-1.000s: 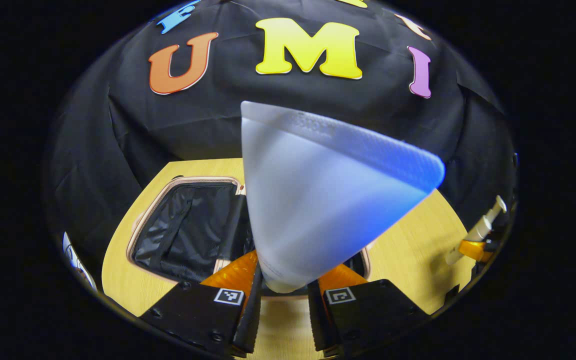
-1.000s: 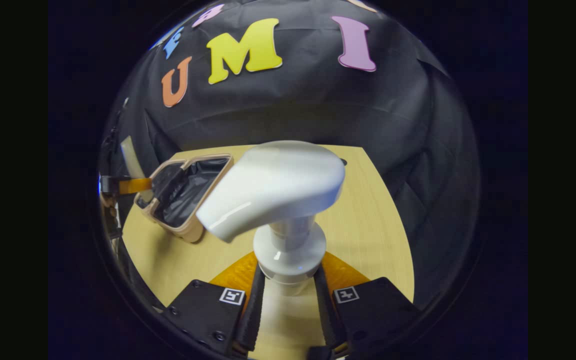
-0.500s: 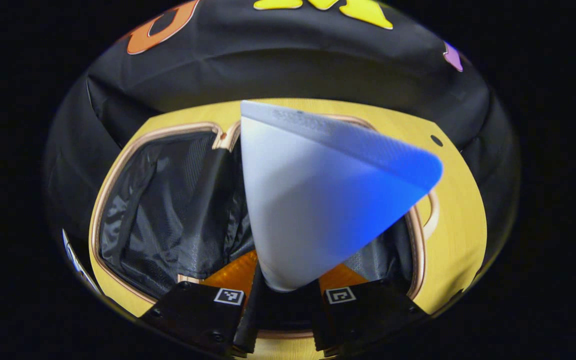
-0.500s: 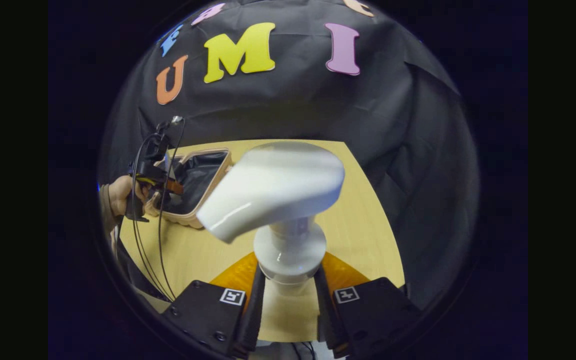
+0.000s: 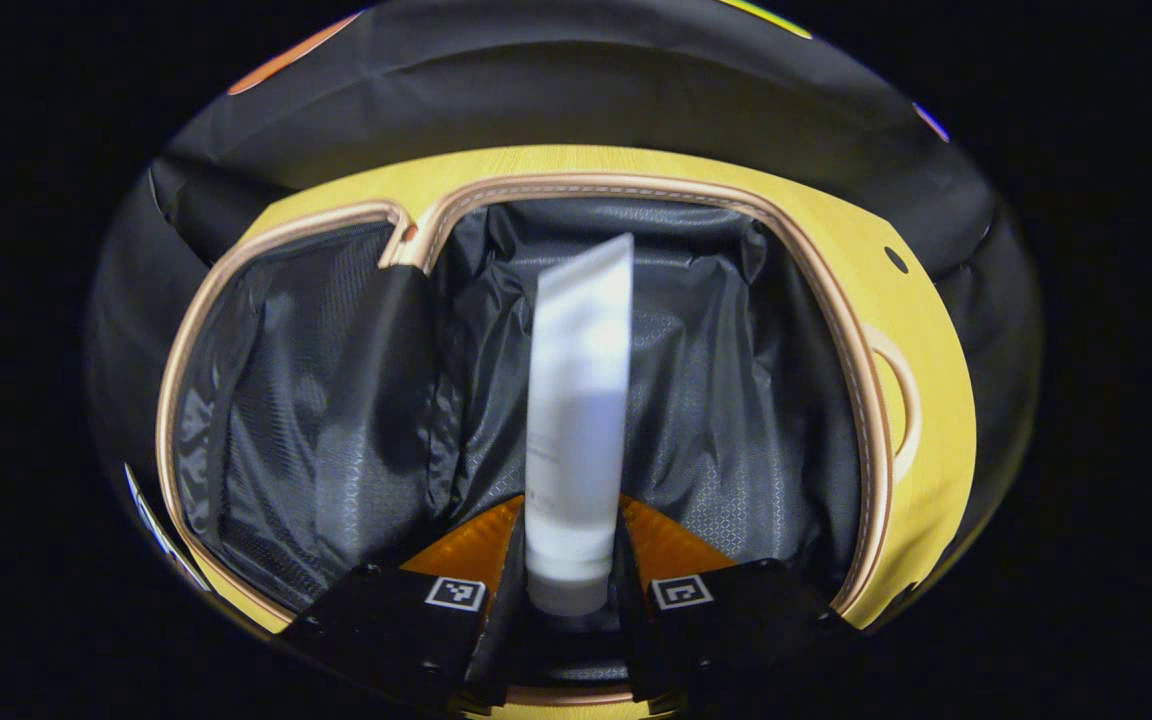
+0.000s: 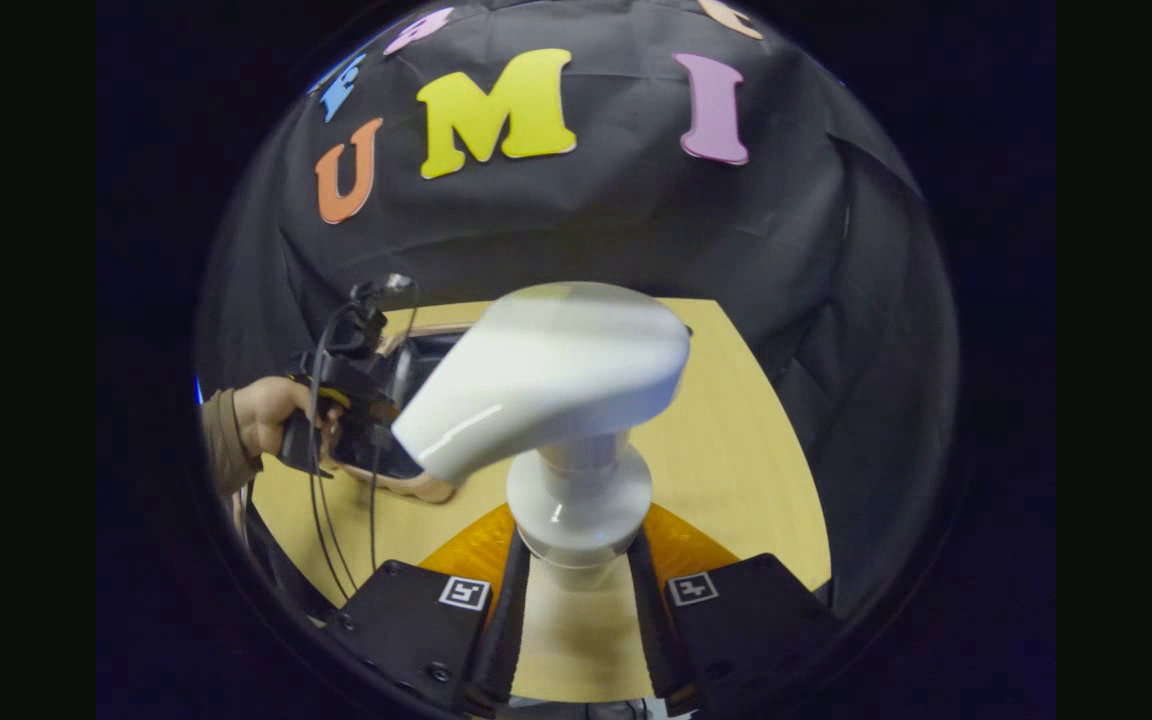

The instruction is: First open the suitcase, pack the skin care products into it, and then close the suitcase.

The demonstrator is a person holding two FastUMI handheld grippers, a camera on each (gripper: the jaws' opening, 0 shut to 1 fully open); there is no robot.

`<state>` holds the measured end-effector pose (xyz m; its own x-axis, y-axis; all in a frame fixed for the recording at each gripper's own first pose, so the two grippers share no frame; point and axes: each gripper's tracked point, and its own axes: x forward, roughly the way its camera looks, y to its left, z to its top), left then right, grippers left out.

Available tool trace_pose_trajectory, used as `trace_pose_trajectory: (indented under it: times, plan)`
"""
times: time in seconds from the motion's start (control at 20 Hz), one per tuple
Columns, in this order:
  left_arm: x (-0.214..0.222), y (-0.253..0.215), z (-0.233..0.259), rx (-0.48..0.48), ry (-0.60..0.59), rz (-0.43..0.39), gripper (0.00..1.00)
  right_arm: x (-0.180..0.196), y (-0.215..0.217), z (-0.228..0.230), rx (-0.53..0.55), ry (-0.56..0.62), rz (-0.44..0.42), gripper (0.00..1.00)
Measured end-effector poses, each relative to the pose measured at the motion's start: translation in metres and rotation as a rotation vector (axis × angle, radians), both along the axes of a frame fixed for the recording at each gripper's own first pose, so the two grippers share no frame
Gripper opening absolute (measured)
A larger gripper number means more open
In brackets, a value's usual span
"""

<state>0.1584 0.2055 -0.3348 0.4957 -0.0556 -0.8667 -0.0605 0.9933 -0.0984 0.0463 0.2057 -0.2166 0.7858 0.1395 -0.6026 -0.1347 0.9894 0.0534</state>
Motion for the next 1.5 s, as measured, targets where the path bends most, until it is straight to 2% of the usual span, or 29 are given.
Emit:
trace_pose_trajectory:
  times: [0.15, 0.2, 0.25, 0.3, 0.35, 0.4, 0.45, 0.5, 0.6, 0.65, 0.8, 1.05, 1.25, 1.5]
  plan:
    - [-0.001, -0.001, -0.001, -0.031, -0.023, 0.000, 0.47, 0.027, 0.045, 0.012, 0.011, -0.001, 0.076, 0.47]
    - [-0.002, -0.003, 0.001, -0.057, -0.032, 0.009, 0.54, 0.038, 0.063, 0.016, 0.021, 0.002, 0.097, 0.47]
    - [-0.006, -0.005, 0.002, -0.090, -0.039, 0.015, 0.49, 0.048, 0.081, 0.018, 0.030, 0.013, 0.120, 0.47]
    - [-0.009, -0.009, 0.005, -0.128, -0.048, 0.018, 0.51, 0.059, 0.097, 0.018, 0.032, 0.023, 0.142, 0.47]
    - [-0.012, -0.010, 0.008, -0.156, -0.067, 0.023, 0.55, 0.069, 0.113, 0.019, 0.036, 0.029, 0.161, 0.47]
    - [-0.015, -0.010, 0.015, -0.180, -0.093, 0.029, 0.70, 0.080, 0.129, 0.018, 0.034, 0.037, 0.182, 0.47]
    - [-0.019, -0.007, 0.021, -0.180, -0.125, 0.044, 0.60, 0.091, 0.143, 0.015, 0.027, 0.042, 0.200, 0.47]
    - [-0.024, -0.004, 0.025, -0.182, -0.151, 0.050, 0.66, 0.100, 0.155, 0.010, 0.015, 0.055, 0.214, 0.47]
    - [-0.040, 0.002, 0.040, -0.213, -0.198, 0.070, 0.93, 0.114, 0.173, -0.006, -0.005, 0.093, 0.226, 0.47]
    - [-0.049, 0.006, 0.048, -0.228, -0.227, 0.081, 0.95, 0.117, 0.182, -0.015, -0.016, 0.107, 0.231, 0.48]
    - [-0.076, 0.029, 0.074, -0.199, -0.360, 0.094, 0.96, 0.122, 0.205, -0.051, -0.035, 0.187, 0.234, 0.48]
    - [-0.117, 0.063, 0.135, -0.133, -0.694, 0.042, 0.98, 0.107, 0.220, -0.112, -0.044, 0.366, 0.194, 0.48]
    - [-0.156, 0.091, 0.166, -0.117, -0.805, 0.060, 0.98, 0.123, 0.231, -0.114, 0.012, 0.368, 0.153, 0.47]
    - [-0.186, 0.112, 0.185, -0.084, -0.869, 0.093, 0.98, 0.142, 0.233, -0.135, 0.029, 0.427, 0.074, 0.48]
